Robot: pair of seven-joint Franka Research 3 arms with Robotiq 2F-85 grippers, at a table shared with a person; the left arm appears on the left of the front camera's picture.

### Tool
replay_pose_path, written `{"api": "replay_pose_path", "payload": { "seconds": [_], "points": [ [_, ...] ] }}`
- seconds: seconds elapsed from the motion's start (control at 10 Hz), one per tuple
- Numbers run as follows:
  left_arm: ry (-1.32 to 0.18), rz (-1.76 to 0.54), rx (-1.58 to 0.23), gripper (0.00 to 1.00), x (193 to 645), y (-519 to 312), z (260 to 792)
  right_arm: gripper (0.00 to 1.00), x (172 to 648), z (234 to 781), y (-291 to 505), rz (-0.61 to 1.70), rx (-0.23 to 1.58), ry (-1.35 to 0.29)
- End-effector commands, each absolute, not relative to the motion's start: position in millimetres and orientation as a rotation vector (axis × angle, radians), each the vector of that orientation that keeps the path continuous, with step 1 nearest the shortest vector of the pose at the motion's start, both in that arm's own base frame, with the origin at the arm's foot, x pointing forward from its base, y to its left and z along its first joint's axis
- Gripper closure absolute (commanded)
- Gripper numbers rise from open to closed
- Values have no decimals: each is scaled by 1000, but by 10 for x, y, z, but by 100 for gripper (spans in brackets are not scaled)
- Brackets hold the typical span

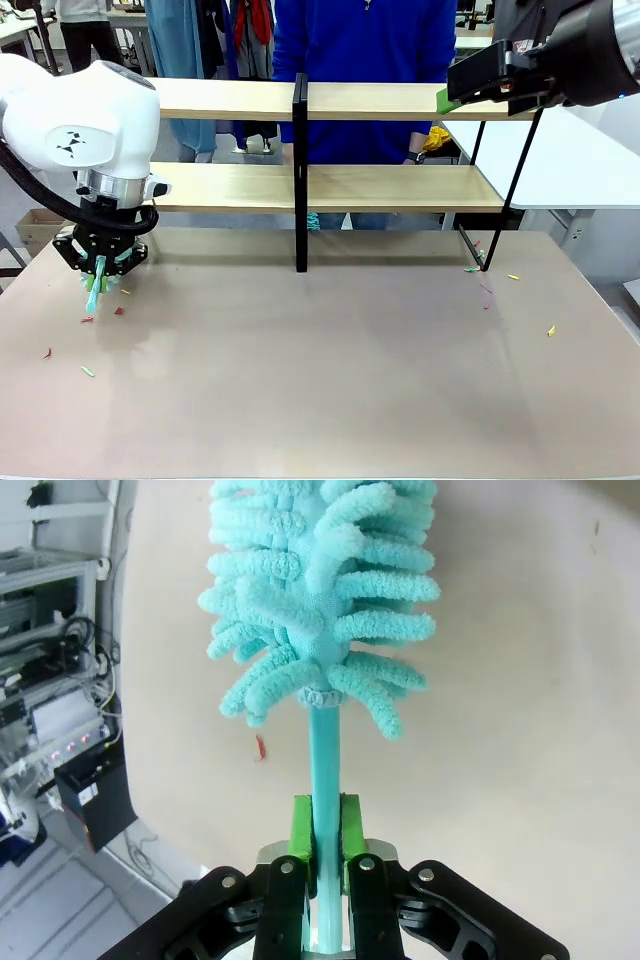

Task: Clean the shelves.
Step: Clean another randomly selected level of the Shelf with the Duster.

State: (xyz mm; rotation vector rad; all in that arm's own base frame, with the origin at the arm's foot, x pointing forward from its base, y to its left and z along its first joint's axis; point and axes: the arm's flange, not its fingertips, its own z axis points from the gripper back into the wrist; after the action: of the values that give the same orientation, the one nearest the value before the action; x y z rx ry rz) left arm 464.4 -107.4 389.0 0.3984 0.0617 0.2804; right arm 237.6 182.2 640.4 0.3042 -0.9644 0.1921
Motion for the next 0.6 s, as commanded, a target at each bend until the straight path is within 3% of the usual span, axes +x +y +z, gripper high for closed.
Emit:
{"api": "replay_pose_path", "payload": {
  "seconds": [0.0, 0.5],
  "points": [
    [57, 332, 435, 88, 4474, -997, 3974, 0, 2381, 6407, 1825, 190, 305, -967],
    [-12, 170, 333, 88, 4446, -1076, 4014, 0, 2381, 6407, 1825, 190, 305, -967]
  ]
}}
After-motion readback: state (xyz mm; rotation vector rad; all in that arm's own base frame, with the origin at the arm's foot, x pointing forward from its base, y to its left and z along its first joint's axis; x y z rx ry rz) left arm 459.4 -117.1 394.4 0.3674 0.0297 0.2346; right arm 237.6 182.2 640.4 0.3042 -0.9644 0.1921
